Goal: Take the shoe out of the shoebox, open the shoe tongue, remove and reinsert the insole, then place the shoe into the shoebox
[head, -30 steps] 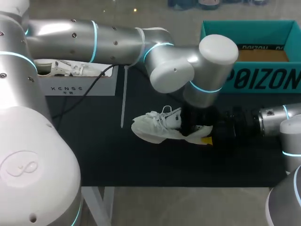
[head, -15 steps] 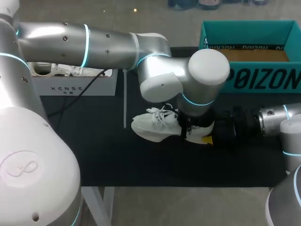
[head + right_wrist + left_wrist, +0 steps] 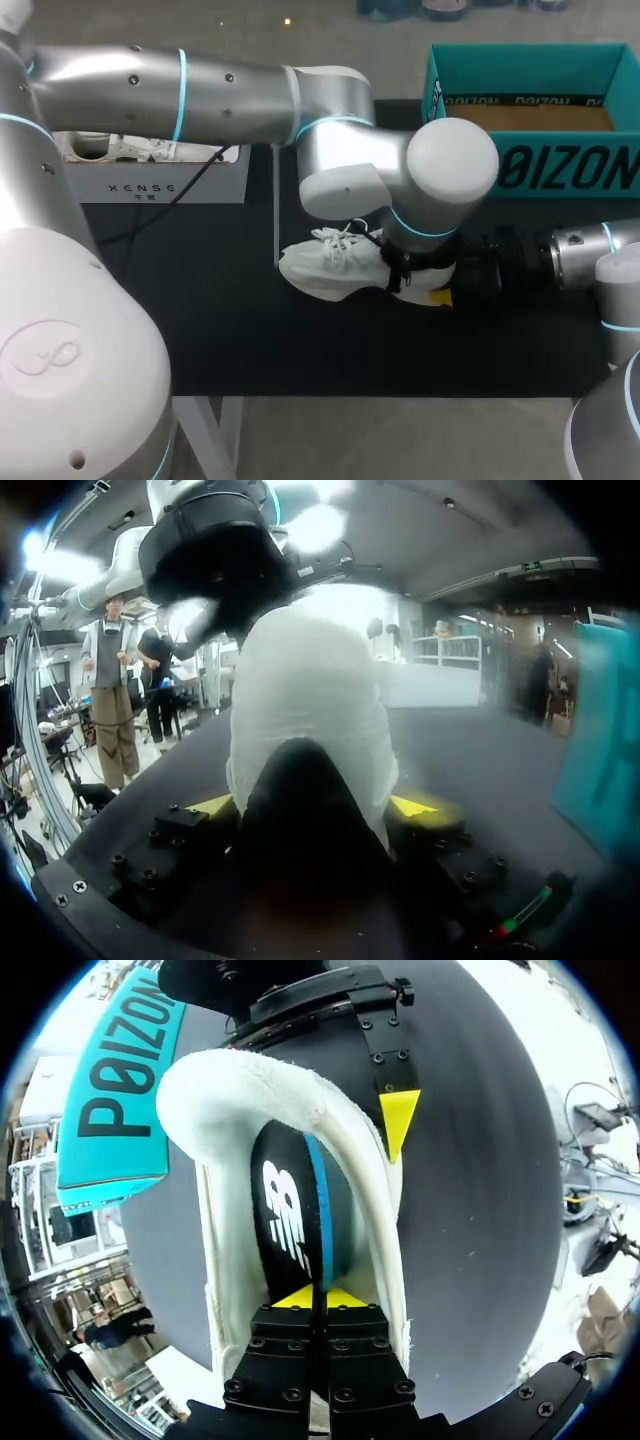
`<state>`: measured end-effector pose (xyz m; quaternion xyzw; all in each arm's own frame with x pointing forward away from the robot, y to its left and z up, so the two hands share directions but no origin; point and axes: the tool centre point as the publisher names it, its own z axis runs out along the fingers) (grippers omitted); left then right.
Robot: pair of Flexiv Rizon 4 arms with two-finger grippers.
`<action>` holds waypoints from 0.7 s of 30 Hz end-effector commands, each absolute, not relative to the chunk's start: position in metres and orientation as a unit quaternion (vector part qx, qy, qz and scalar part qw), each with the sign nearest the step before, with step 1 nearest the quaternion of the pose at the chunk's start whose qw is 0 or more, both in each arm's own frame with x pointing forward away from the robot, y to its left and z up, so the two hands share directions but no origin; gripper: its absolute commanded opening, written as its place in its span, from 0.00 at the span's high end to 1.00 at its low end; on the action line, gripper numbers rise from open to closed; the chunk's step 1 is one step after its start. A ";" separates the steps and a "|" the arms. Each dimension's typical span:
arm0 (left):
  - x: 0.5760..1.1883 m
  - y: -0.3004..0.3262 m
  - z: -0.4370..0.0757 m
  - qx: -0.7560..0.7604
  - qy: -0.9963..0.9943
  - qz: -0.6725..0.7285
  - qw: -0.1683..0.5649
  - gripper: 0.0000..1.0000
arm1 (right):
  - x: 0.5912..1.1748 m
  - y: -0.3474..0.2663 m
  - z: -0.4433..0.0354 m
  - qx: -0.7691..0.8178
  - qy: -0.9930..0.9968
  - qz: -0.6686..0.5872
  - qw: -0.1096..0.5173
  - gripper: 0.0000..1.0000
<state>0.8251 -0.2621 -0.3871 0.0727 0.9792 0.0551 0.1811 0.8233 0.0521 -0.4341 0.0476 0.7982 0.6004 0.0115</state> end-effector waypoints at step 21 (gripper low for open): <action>0.816 -0.243 -0.319 0.031 0.970 0.018 0.242 1.00 | 0.823 0.055 -0.438 0.048 0.798 0.600 0.011 1.00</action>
